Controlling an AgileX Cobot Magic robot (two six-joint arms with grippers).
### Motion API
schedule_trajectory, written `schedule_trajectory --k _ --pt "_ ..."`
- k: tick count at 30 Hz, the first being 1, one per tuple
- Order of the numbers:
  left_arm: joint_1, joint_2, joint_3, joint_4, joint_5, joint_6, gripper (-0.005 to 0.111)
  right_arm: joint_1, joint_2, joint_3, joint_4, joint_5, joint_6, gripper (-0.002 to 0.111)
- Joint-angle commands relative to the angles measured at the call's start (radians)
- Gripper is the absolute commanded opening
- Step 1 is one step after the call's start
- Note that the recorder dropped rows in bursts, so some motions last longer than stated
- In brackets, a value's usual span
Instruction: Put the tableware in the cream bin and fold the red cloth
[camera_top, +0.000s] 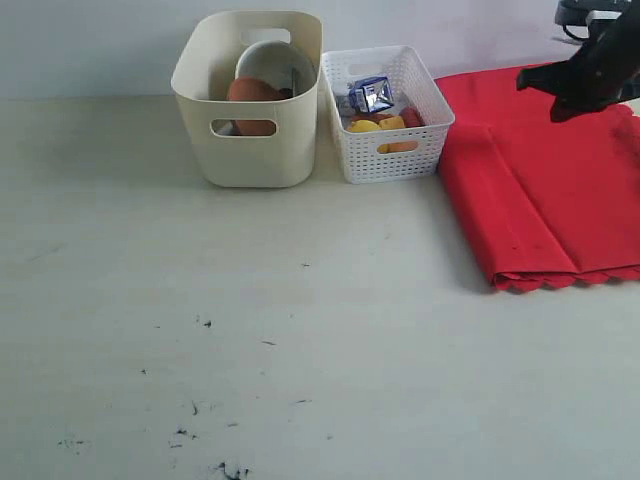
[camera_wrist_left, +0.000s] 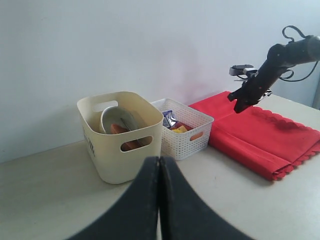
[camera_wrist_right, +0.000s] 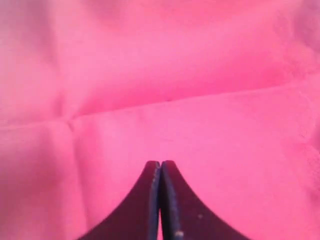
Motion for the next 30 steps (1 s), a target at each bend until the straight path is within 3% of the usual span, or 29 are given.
schedule_trajectory --k 1,30 --pt "0.003 -0.005 0.002 0.004 -0.012 -0.005 0.0 0.021 0.01 0.002 0.062 0.048 -0.06 0.0" --pt "0.003 -0.005 0.002 0.004 -0.012 -0.005 0.0 0.026 0.239 -0.172 0.075 0.033 0.072 0.0"
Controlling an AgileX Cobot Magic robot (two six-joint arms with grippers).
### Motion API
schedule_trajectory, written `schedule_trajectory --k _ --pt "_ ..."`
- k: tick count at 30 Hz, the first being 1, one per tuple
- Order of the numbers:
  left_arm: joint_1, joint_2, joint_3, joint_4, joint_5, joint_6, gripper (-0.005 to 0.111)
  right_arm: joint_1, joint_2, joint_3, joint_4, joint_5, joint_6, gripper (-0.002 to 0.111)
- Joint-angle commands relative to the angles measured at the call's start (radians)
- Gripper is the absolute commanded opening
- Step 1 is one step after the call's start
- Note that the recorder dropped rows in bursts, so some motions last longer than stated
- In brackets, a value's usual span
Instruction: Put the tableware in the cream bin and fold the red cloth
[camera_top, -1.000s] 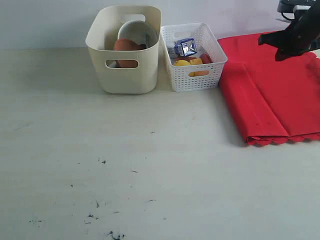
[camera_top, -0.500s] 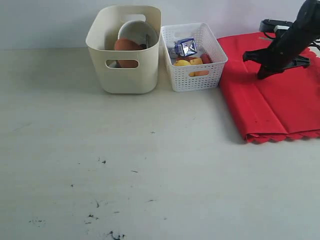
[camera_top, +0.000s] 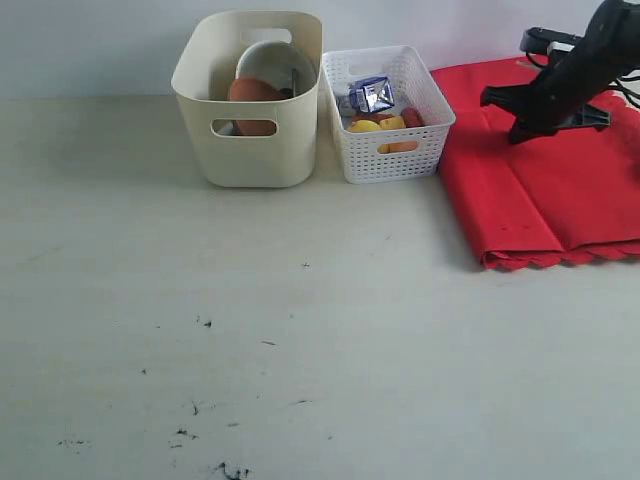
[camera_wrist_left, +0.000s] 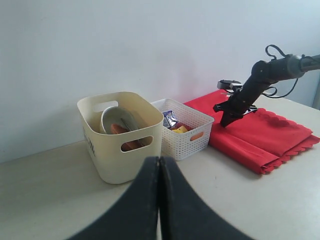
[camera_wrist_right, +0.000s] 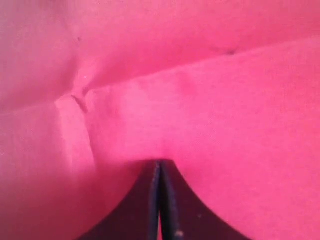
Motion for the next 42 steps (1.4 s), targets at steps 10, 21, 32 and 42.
schedule_trajectory --k 10,21,32,42 --pt "0.003 -0.005 0.002 0.004 -0.012 -0.005 0.0 0.0 -0.124 -0.024 -0.012 0.131 -0.054 0.0" --pt "0.003 -0.005 0.002 0.004 -0.012 -0.005 0.0 0.0 -0.425 -0.018 -0.043 0.359 -0.099 0.0" --pt "0.003 -0.005 0.002 0.004 -0.012 -0.005 0.0 0.0 -0.715 0.127 -0.037 0.432 -0.097 0.0" --pt "0.003 -0.005 0.002 0.004 -0.012 -0.007 0.0 0.0 -0.991 0.413 -0.067 0.321 -0.097 0.0"
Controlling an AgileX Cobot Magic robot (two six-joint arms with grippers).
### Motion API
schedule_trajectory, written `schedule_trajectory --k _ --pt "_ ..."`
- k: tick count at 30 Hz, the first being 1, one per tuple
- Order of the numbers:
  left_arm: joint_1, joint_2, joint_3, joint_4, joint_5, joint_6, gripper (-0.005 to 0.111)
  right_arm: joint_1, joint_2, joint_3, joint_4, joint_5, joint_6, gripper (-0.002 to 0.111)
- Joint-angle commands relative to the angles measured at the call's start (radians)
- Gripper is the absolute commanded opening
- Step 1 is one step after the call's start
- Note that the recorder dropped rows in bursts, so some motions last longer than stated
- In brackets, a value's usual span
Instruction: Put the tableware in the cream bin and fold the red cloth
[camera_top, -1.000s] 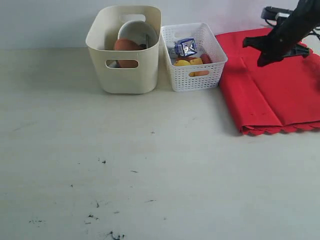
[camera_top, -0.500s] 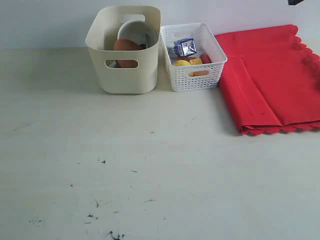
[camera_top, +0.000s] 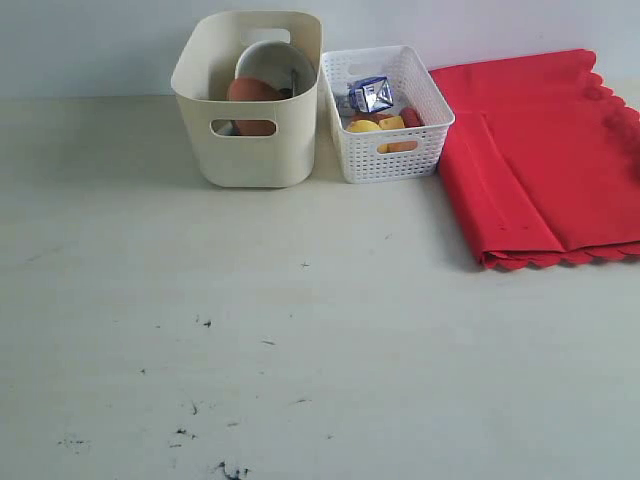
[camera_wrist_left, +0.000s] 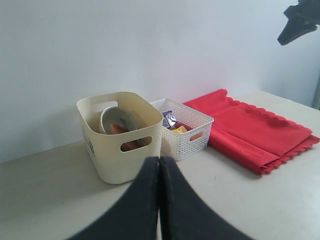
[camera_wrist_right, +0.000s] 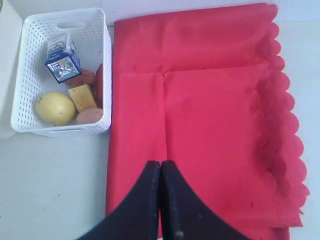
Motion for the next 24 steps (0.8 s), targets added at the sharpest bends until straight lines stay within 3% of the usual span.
schedule_trajectory --k 1,12,24 --pt "0.003 -0.005 0.002 0.004 -0.012 -0.007 0.0 0.0 -0.133 0.123 -0.026 -0.067 -0.009 0.0" --pt "0.003 -0.005 0.002 0.004 -0.012 -0.007 0.0 0.0 -0.464 0.446 -0.029 -0.255 -0.009 0.0" --pt "0.003 -0.005 0.002 0.002 -0.012 -0.007 0.0 0.002 -0.82 0.689 -0.013 -0.389 -0.019 0.0"
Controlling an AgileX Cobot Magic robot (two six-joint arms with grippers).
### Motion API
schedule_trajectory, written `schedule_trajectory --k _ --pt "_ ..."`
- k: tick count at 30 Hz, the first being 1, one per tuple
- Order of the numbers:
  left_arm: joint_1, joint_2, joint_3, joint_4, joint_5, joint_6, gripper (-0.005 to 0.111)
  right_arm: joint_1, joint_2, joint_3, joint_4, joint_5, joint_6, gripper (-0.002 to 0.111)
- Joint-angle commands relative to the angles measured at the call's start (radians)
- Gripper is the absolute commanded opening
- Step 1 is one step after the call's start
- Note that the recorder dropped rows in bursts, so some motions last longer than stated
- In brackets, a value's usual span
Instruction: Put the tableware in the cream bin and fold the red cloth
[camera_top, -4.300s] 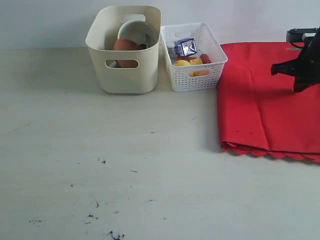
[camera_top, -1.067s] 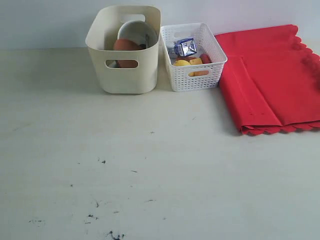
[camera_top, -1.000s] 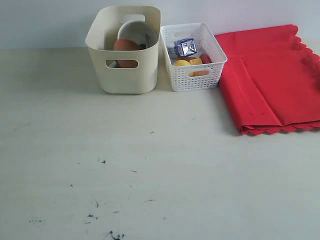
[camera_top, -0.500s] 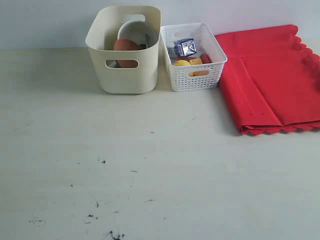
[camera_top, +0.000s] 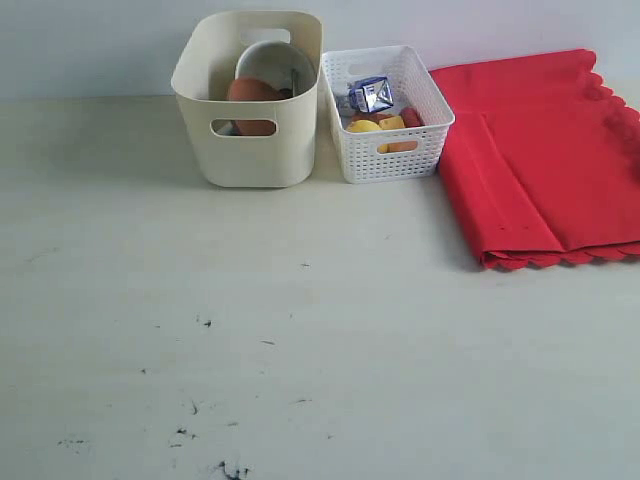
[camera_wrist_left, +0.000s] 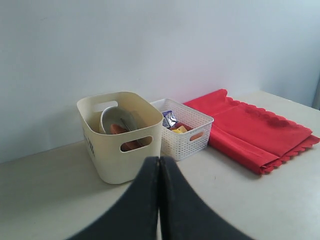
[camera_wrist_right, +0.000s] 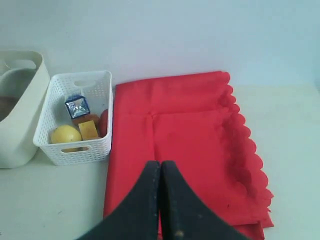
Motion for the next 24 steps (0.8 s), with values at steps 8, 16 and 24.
schedule_trajectory --k 8,16,24 --pt "0.203 -0.068 0.002 -0.005 -0.012 -0.007 0.0 0.151 -0.381 0.254 -0.004 -0.067 -0.057 0.0" --pt "0.403 -0.097 0.002 -0.075 -0.014 -0.007 0.0 0.156 -0.639 0.403 0.015 -0.054 -0.045 0.0" --pt "0.462 -0.097 0.002 -0.075 -0.014 -0.007 0.0 0.156 -0.744 0.416 0.049 -0.026 -0.028 0.0"
